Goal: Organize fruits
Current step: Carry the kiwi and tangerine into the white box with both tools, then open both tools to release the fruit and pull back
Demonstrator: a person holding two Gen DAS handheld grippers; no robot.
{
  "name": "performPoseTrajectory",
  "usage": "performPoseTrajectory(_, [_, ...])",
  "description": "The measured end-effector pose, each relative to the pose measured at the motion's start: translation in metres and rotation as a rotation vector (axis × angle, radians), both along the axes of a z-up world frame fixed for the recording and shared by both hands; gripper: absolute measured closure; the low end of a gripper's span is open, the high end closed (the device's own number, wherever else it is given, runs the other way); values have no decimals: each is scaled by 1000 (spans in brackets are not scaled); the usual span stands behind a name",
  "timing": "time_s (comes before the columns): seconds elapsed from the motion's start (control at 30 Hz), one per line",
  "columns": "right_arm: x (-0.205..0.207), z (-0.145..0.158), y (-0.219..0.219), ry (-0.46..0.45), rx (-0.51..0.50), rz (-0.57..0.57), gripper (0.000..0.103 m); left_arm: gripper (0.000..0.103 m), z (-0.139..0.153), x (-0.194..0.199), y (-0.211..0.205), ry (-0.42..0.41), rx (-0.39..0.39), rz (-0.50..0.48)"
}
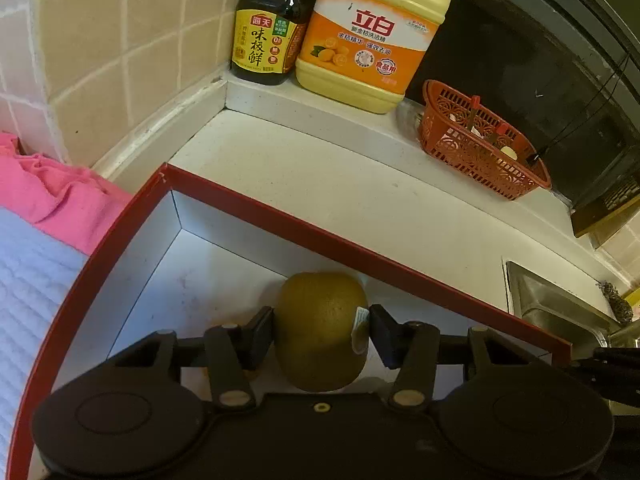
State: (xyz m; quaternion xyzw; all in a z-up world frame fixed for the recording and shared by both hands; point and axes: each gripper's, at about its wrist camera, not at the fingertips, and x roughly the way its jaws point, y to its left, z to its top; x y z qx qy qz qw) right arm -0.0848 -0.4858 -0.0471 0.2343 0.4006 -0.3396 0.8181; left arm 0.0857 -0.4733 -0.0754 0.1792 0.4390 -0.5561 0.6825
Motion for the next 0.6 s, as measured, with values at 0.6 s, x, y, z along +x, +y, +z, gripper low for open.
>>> performPoseTrajectory(0.6, [22, -32, -8, 88, 35, 8, 74, 40, 3, -4, 8, -28, -15, -2])
